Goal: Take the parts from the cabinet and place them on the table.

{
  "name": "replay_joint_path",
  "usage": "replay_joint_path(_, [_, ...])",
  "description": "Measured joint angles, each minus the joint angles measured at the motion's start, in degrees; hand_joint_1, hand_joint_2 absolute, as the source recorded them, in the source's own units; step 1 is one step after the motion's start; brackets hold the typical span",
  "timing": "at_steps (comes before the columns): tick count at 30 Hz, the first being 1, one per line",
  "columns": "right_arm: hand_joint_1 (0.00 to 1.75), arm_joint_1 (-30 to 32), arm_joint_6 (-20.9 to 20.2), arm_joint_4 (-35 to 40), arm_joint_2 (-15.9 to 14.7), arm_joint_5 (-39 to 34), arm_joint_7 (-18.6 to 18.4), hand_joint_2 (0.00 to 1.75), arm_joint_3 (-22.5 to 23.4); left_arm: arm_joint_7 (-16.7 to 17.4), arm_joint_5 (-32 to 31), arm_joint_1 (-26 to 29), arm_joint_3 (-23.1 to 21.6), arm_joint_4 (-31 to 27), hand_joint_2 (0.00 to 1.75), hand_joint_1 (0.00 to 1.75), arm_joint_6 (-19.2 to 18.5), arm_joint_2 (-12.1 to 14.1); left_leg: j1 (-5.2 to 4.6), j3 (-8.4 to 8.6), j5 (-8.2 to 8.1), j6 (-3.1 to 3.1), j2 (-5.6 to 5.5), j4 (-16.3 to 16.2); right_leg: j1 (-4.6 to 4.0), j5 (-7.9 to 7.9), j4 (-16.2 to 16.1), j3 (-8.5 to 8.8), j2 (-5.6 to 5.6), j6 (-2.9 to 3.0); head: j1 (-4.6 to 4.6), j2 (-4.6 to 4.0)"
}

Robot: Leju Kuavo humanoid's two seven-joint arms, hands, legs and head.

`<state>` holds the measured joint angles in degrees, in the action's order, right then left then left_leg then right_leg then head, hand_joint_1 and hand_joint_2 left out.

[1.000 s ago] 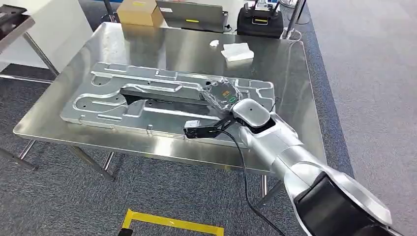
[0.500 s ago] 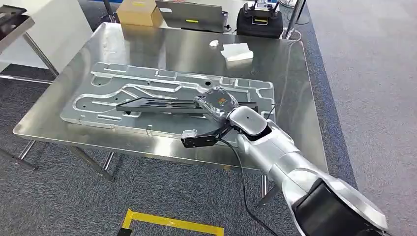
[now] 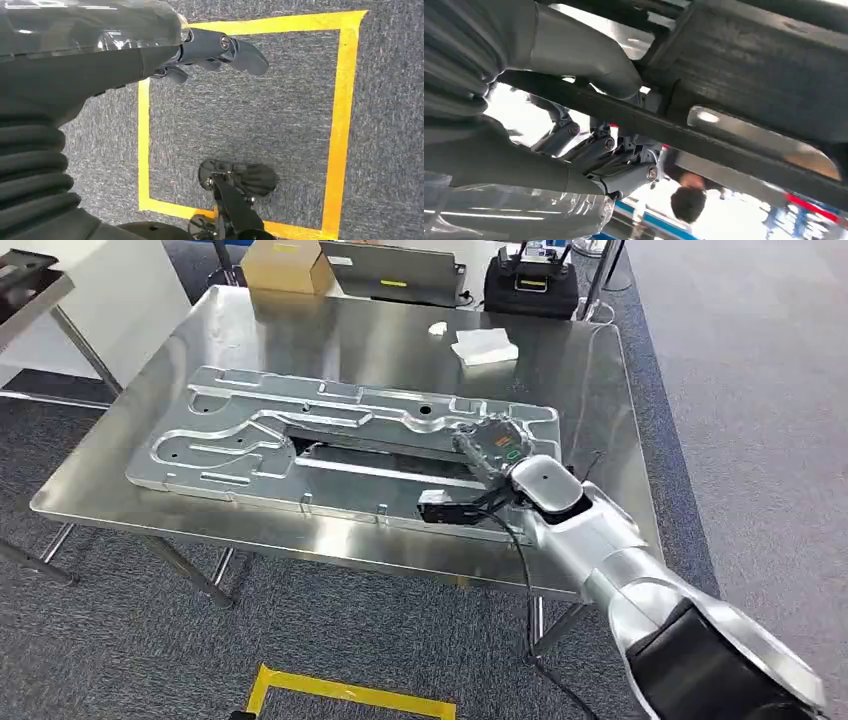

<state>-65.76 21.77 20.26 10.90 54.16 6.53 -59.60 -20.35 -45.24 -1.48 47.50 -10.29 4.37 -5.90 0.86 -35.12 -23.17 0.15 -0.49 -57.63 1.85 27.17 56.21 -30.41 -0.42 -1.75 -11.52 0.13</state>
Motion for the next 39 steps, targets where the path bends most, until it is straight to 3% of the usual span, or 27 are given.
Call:
replay_joint_path(10, [1.75,0.9,0.3,-1.2,-2.5,1.9,-0.9,1.75,0.0,1.3,-1.0,-0.3,0.1,0.0,1.75,0.0,-0.9,0.3,-0.01,0.08,0.01,-0.01,0.03,0.0,-0.01,-0.03,0.0,0.0,0.03,-0.06,0.0,0.0])
replay_joint_path(25, [1.75,3.6,2.1,-0.9,-5.8,2.1,0.3,1.75,0.4,0.6,-0.9,-0.5,0.8,0.0,1.75,0.0,-2.0,0.8,-0.06,0.27,0.0,0.0,0.01,0.0,0.05,-0.02,0.0,0.18,0.01,-0.08,0.0,0.0])
replay_joint_path(39, [1.75,5.0,1.8,-0.3,-6.1,3.4,1.5,1.75,0.7,1.6,-0.5,-0.8,1.9,0.0,1.75,0.0,-0.9,0.7,-0.05,0.36,0.0,0.0,0.01,0.0,0.04,-0.01,0.0,0.26,0.0,-0.07,0.0,0.02])
